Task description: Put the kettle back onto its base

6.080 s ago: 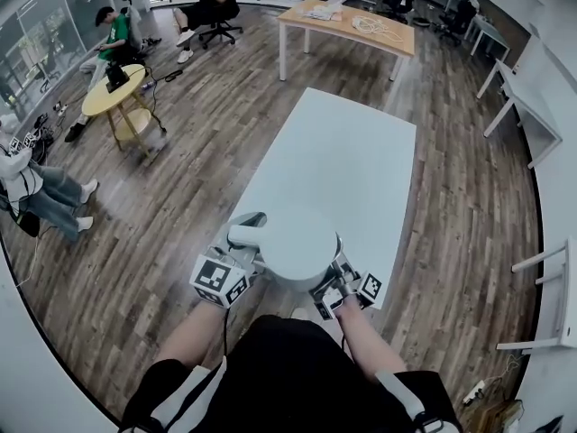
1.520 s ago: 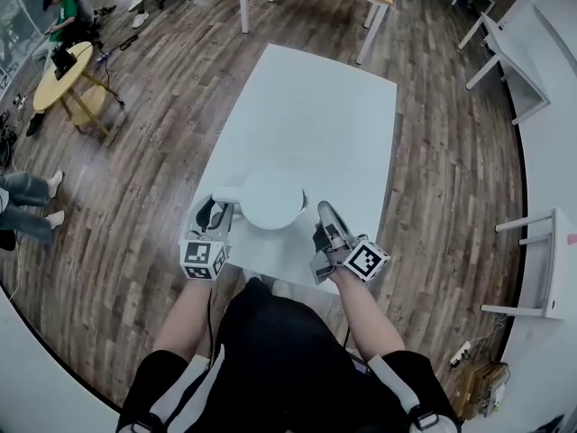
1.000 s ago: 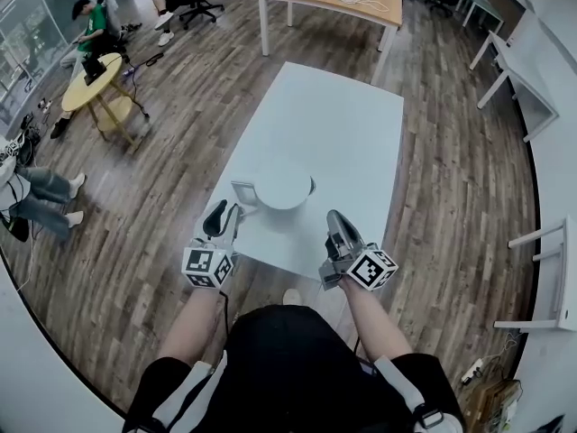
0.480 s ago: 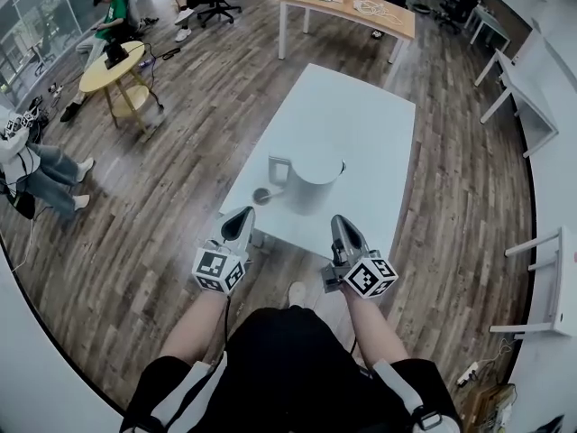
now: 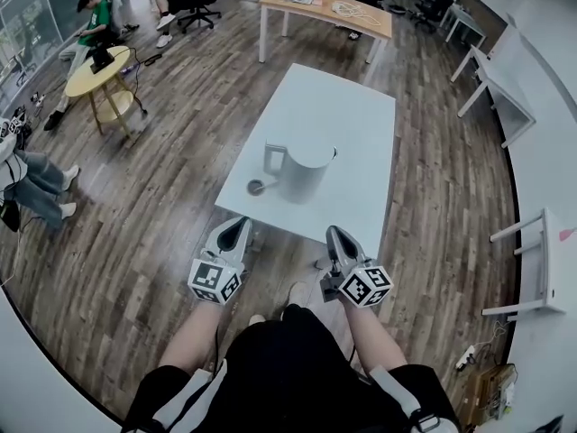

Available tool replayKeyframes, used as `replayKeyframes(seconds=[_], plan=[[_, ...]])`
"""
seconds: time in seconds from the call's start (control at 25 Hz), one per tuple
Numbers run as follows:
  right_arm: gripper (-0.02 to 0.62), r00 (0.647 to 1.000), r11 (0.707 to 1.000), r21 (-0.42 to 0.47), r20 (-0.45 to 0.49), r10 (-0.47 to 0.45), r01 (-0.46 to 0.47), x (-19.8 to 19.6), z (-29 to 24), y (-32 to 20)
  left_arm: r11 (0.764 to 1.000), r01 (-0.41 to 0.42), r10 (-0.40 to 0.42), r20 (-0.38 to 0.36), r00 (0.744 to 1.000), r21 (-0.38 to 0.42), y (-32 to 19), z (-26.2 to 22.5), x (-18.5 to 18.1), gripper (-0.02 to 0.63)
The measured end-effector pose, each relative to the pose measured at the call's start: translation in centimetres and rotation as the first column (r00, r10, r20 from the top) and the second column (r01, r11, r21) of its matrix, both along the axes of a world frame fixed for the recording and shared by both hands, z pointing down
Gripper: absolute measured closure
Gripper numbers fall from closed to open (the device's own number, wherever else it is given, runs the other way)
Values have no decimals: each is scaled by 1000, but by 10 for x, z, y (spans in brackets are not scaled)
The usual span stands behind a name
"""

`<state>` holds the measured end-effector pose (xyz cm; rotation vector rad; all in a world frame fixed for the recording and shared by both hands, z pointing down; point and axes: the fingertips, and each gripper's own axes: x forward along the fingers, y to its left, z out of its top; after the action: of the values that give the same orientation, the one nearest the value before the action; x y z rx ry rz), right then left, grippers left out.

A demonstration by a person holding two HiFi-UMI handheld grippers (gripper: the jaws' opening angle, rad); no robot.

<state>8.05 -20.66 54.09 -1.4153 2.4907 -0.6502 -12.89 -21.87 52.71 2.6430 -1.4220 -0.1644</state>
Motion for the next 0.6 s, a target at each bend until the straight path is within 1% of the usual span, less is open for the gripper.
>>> replayKeyframes(seconds=[0.08,0.2,0.4,0.6], plan=[[595,1000,1000,9,-18,-8,9,1,-3,7,1000,3,-3,-8,1000,1,8,0,3,603],[595,999,999,32,-26,-27,28,5,-9,4,1000,23,-23,-2,1000,12,8,-2,5,603],[595,998,997,53,-22,-64,65,10,-13,-8,998,52,-53,36,998,25,-1,-9,9,603],[595,996,992,95,-26,-85,88,19,-27,-16,996,57,-59,36,998,62,-5,-27,26,603]])
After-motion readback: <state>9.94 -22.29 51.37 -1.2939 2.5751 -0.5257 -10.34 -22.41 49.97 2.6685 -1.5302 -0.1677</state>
